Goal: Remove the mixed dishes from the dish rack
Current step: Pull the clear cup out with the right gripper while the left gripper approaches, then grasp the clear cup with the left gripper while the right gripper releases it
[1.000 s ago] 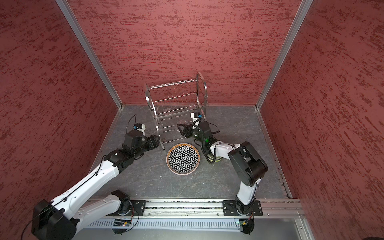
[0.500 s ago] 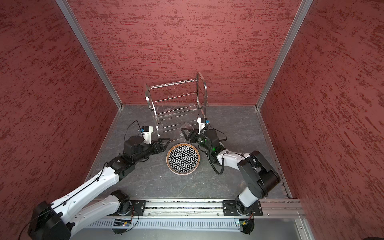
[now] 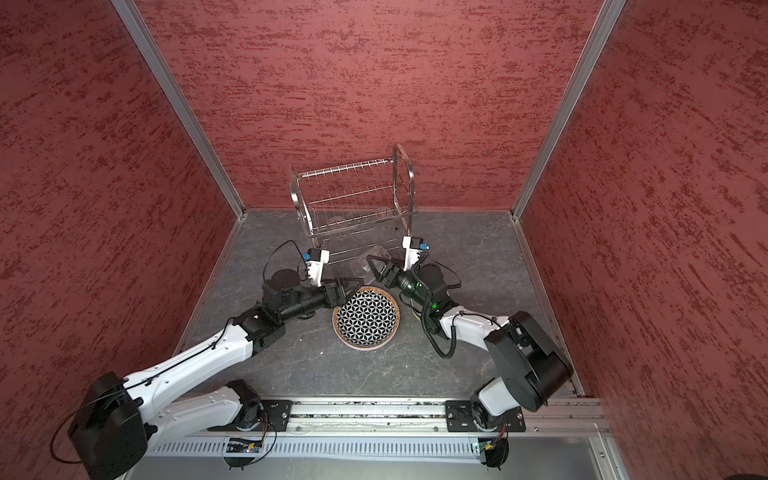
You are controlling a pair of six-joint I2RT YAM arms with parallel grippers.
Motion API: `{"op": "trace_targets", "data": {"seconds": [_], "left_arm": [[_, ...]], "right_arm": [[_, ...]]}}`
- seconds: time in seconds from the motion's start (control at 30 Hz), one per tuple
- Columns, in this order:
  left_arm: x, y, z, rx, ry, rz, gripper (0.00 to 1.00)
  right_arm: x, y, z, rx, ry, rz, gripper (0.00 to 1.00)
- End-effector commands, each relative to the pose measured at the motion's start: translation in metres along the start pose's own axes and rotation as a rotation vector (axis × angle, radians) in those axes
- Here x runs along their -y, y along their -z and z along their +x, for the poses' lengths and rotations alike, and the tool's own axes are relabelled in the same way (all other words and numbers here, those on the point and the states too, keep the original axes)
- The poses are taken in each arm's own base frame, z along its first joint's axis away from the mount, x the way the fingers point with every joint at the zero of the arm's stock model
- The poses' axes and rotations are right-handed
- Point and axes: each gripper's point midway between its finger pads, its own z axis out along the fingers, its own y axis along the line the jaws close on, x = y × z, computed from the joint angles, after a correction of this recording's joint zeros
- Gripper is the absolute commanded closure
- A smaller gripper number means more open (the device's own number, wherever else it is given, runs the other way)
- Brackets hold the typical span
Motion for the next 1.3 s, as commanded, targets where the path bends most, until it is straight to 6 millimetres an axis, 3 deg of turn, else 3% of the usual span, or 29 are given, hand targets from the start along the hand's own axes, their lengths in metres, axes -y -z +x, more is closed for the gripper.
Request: {"op": "trace_targets", "data": {"seconds": [0.0, 0.37, 0.47, 0.67, 0.83, 0.97, 1.1, 1.17, 1.27], "left_arm": [[0.029, 0.0, -0.02, 0.058, -0.024, 0.099, 0.16], [0.046, -0.015, -0.038, 0.086, -0.037, 0.15, 0.33], [0.049, -0.017, -0.04, 0.088, -0.039, 0.161, 0.45], [0.054, -0.013, -0.045, 0.115, -0.037, 0.168, 0.51], [0.059, -0.011, -0.053, 0.149, -0.036, 0.176, 0.72], [0.066, -0.012, -0.058, 0.16, -0.036, 0.199, 0.8], [0.073, -0.013, -0.06, 0.157, -0.04, 0.214, 0.94], [0.076, -0.012, -0.06, 0.158, -0.045, 0.219, 1.0], [0.076, -0.011, -0.06, 0.156, -0.053, 0.217, 1.0]], "right_arm": [[-0.027, 0.005, -0.014, 0.041, -0.054, -0.107, 0.63], [-0.041, 0.014, -0.012, 0.027, -0.13, -0.18, 0.63], [-0.042, 0.016, -0.012, 0.03, -0.138, -0.183, 0.63], [-0.046, 0.019, -0.015, 0.051, -0.172, -0.215, 0.63], [-0.053, 0.02, -0.015, 0.049, -0.221, -0.28, 0.63], [-0.054, 0.019, -0.015, 0.05, -0.248, -0.308, 0.63], [-0.053, 0.018, -0.013, 0.047, -0.254, -0.313, 0.63], [-0.053, 0.018, -0.013, 0.048, -0.251, -0.314, 0.57], [-0.055, 0.022, -0.014, 0.063, -0.242, -0.325, 0.36]]}}
